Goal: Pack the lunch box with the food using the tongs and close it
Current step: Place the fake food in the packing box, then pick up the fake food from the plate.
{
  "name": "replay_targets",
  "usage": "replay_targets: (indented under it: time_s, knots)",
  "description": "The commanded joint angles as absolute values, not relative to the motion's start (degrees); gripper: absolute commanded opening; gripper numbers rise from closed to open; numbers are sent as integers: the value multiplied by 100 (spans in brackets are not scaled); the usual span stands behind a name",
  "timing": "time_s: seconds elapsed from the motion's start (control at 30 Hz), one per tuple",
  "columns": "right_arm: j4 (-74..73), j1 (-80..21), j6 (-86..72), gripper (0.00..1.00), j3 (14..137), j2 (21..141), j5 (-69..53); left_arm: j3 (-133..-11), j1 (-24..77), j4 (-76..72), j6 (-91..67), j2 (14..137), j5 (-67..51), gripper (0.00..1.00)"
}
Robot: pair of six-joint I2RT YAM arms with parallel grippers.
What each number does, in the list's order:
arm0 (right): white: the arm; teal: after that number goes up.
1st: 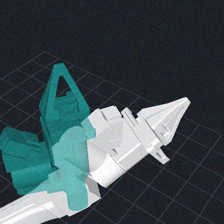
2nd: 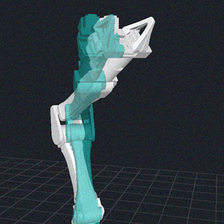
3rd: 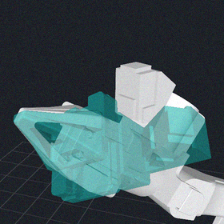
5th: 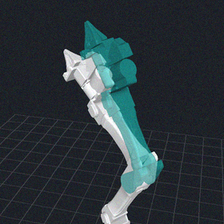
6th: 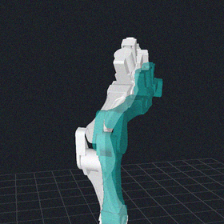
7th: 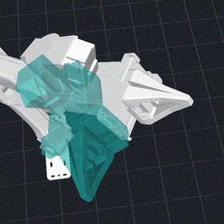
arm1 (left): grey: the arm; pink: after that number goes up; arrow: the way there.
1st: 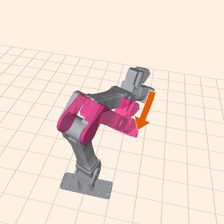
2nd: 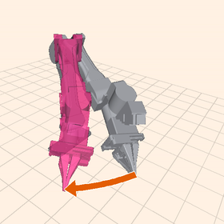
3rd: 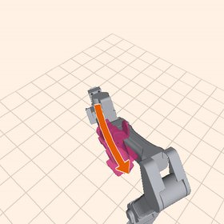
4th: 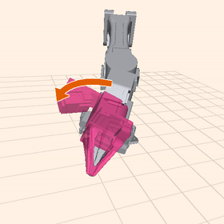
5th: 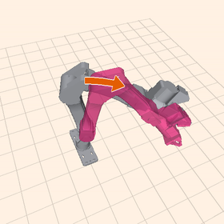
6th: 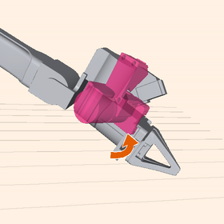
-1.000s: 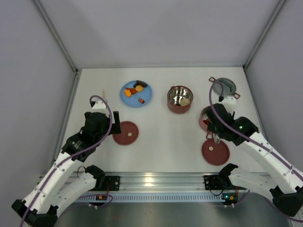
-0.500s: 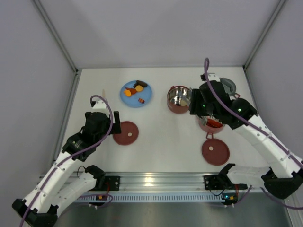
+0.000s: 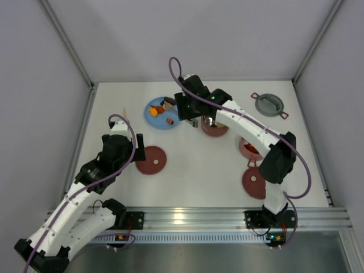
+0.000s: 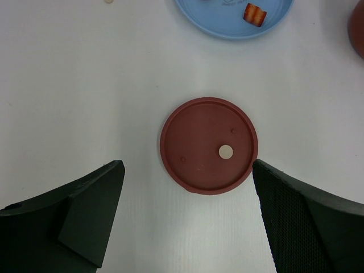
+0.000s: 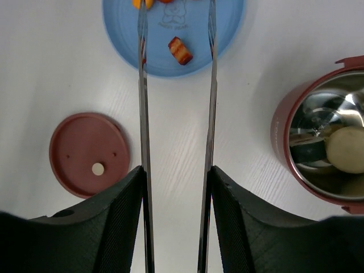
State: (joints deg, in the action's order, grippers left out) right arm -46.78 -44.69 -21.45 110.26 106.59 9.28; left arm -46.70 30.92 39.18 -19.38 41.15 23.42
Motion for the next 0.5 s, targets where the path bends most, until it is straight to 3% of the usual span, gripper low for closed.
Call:
replay_targets:
  time_s: [0.0,0.47]
  knots:
    - [-4149,-4553,-1828,49,11206,10889,607,-4746,3111,3850,-1899,4148,2382,99]
    - [-3928,-4597,-1556,48,11109,11742,764,-4746,3120,3858,-1907,4175,2373,99]
